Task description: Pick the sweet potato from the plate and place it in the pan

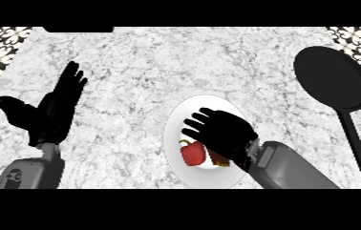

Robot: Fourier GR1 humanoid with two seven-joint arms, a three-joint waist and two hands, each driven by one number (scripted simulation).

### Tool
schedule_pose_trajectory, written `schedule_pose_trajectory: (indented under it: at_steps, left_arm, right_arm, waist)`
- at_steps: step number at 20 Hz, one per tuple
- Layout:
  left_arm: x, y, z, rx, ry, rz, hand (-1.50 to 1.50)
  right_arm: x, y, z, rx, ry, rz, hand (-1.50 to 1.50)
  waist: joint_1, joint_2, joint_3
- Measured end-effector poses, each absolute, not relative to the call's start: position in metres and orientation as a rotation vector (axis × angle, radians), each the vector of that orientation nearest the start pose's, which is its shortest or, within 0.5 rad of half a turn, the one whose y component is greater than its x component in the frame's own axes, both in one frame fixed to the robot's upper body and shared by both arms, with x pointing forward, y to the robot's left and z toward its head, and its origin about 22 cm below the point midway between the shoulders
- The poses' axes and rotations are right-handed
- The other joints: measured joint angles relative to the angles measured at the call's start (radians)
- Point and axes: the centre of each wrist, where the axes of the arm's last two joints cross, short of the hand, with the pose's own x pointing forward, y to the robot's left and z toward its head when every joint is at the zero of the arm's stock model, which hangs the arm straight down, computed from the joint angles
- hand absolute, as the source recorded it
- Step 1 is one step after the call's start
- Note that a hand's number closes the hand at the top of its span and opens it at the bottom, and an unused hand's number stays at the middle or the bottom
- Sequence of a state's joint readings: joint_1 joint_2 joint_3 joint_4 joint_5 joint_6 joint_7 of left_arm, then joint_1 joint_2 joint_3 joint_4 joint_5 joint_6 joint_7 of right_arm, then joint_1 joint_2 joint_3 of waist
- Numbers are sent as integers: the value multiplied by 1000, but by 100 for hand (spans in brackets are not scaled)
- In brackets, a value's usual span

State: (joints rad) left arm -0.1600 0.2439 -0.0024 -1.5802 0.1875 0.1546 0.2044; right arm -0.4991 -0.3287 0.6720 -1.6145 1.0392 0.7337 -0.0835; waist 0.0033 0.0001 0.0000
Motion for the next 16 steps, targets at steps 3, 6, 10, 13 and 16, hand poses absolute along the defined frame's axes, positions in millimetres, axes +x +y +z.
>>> schedule_pose_trajectory:
  at_steps: [3, 6, 10, 13, 16]
  left_arm:
    - [280, 264, 61, 102, -1524, 42, 0]
    - [281, 264, 58, 99, -1522, 46, 0]
    - [282, 272, 57, 100, -1519, 45, 0]
    - [279, 277, 54, 102, -1519, 42, 0]
    - [281, 278, 53, 99, -1516, 43, 0]
  right_arm:
    - [283, -102, 85, -390, -1222, 2242, -150]
    - [285, -98, 70, -397, -1189, 2258, -150]
    - [287, -98, 51, -388, -1185, 2263, -150]
    - [293, -96, 42, -374, -1199, 2253, -150]
    - [293, -97, 32, -346, -1207, 2239, -150]
  waist:
    - [2, 0, 0]
    - [1, 0, 0]
    - [1, 0, 0]
    - [1, 0, 0]
    - [0, 0, 0]
